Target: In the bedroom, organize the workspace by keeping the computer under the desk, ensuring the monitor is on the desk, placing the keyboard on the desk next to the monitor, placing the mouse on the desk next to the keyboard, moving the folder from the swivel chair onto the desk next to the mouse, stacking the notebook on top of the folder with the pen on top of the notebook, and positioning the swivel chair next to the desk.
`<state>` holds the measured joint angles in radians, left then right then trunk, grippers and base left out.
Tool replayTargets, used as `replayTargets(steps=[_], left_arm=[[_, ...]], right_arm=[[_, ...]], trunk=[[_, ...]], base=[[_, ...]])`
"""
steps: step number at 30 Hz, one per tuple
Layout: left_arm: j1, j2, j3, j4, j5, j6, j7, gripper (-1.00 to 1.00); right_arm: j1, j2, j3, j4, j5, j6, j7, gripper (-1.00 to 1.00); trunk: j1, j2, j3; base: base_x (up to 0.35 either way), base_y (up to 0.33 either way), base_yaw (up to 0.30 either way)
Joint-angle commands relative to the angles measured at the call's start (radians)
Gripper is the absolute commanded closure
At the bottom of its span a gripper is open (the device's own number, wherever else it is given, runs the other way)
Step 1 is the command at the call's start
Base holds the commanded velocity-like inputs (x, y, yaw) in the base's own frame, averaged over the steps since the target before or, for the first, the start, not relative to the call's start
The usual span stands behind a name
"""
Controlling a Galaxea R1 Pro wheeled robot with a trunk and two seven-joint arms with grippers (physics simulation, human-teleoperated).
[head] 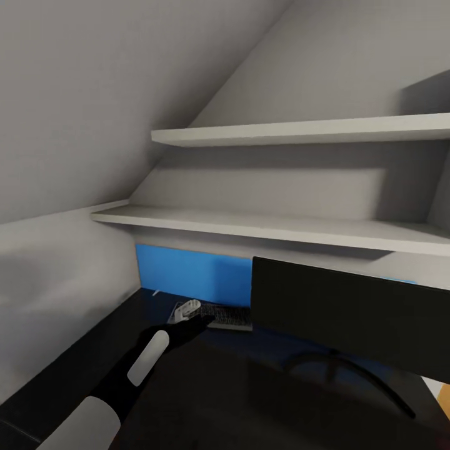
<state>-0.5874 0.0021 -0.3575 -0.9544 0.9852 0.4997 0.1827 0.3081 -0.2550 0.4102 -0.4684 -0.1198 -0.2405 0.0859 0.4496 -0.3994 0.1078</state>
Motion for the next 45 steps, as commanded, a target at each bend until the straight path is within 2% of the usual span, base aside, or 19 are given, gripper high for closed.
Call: replayTargets(steps=[1,11,24,36,45], left_arm=[[0.0,0.0,-0.001,-0.001,0.01,0.001,0.009,-1.0],[0.004,-0.003,-0.002,-0.001,0.009,0.0,0.011,-1.0],[0.005,-0.004,-0.003,0.0,0.009,-0.001,0.012,-1.0],[0.005,-0.004,-0.002,0.0,0.009,-0.001,0.012,-1.0],[0.015,-0.002,0.001,-0.001,0.005,-0.006,0.018,-1.0]], right_arm=[[0.0,-0.001,0.005,-0.001,-0.011,-0.002,0.002,-1.0],[0.0,-0.003,0.006,-0.001,-0.012,-0.002,-0.007,-1.0],[0.0,-0.003,0.005,-0.002,-0.015,-0.003,-0.014,-1.0],[0.0,-0.003,0.004,-0.003,-0.016,-0.007,-0.005,-1.0],[0.0,-0.003,0.004,-0.004,-0.013,-0.006,-0.006,-1.0]], trunk=[[0.0,-0.001,0.0],[0.0,-0.001,0.0],[0.0,-0.001,0.0],[0.0,-0.001,0.0],[0.0,-0.001,0.0]], base=[[0.033,0.008,-0.005],[0.174,0.002,-0.001],[0.024,0.0,-0.003],[0.001,0.0,-0.204],[0.059,0.003,-0.029]])
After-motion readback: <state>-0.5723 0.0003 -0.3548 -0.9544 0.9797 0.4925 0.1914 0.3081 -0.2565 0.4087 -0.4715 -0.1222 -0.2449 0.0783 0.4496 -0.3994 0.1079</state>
